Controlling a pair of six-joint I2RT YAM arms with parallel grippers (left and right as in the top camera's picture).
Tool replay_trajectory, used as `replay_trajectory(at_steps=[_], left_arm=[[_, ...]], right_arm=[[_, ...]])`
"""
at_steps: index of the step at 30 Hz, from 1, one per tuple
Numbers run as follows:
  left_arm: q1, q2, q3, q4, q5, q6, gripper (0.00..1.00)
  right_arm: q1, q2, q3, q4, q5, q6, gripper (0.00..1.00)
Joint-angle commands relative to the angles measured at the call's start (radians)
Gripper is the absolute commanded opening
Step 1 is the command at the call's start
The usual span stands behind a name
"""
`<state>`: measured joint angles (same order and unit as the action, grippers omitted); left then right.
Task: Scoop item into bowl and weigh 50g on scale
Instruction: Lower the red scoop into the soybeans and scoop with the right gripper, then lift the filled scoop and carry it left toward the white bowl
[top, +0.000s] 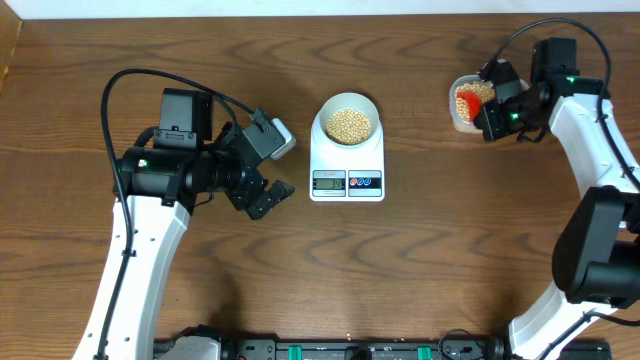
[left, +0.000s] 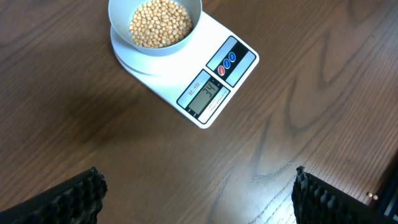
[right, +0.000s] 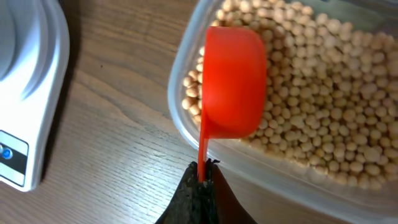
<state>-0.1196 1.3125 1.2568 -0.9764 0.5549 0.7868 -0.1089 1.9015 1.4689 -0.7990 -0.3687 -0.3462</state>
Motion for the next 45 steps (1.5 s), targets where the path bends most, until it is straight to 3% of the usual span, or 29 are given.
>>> replay_trajectory(at_steps=[1,27,45], left_arm=[[0.003,-0.013,0.011,-0.003,0.010,0.013,0.98],[0.003,-0.013,0.011,-0.003,0.009,0.013,0.98],[0.003,-0.013,0.011,-0.003,0.010,0.013,0.98]], right_arm=[[-0.034,0.009,-0.013,-0.005,-0.056,0.095,0.01],[-0.290,0.113,-0.013,0.019,-0.564,0.144,0.01],[-0.329,0.113,-0.013,0.029,-0.756,0.170,0.01]])
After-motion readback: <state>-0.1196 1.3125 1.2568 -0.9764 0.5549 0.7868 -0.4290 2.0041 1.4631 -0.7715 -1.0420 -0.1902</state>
